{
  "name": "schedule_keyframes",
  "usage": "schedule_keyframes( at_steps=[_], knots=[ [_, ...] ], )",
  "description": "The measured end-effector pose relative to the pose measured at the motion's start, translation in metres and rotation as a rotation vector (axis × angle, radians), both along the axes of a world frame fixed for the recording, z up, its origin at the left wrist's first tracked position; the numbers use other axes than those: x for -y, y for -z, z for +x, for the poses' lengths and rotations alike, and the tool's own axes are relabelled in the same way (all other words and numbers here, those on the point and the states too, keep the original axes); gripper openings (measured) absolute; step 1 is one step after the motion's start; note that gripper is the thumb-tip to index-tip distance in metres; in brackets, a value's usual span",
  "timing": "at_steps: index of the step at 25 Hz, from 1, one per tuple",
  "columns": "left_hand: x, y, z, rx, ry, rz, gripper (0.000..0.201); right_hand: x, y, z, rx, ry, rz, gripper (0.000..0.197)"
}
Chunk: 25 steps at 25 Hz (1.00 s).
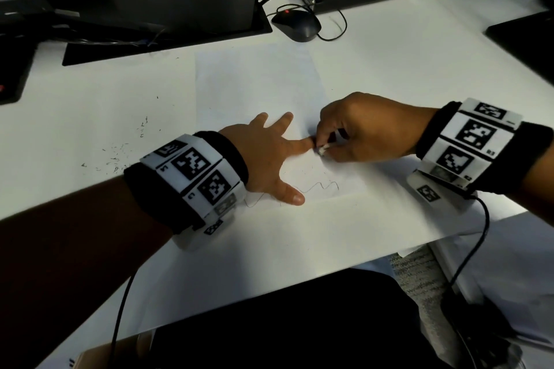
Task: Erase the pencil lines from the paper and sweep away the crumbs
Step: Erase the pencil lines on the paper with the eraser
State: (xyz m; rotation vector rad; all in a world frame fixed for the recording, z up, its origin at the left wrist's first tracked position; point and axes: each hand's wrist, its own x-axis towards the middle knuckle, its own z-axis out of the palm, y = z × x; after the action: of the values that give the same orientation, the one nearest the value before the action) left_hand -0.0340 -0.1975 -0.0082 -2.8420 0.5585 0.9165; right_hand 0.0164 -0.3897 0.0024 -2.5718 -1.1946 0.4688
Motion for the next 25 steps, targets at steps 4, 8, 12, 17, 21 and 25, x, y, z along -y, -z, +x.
schedule_keyframes(
  at_steps=[4, 8, 12, 17, 21, 25],
  knots=[
    [0.004, -0.003, 0.002, -0.02, -0.004, 0.013, 0.101, 0.004, -0.005, -0.02, -0.163, -0.144, -0.061, 0.009],
    [0.003, -0.002, 0.002, -0.025, 0.002, 0.027, 0.102, 0.001, -0.004, -0.003, -0.043, -0.071, -0.019, 0.011],
    [0.004, -0.003, 0.001, -0.04, -0.012, 0.012, 0.101, 0.002, -0.001, -0.014, -0.161, -0.146, -0.027, 0.007],
    [0.005, -0.003, 0.002, -0.051, -0.001, 0.03, 0.102, -0.001, -0.002, -0.002, -0.073, -0.063, -0.006, 0.01],
    [0.003, -0.003, 0.0, -0.054, -0.01, 0.015, 0.103, 0.002, -0.007, -0.01, -0.222, -0.098, -0.11, 0.005],
    [0.003, -0.005, -0.001, -0.045, 0.008, 0.032, 0.105, 0.005, -0.006, 0.008, -0.095, 0.116, -0.075, 0.004]
  ],
)
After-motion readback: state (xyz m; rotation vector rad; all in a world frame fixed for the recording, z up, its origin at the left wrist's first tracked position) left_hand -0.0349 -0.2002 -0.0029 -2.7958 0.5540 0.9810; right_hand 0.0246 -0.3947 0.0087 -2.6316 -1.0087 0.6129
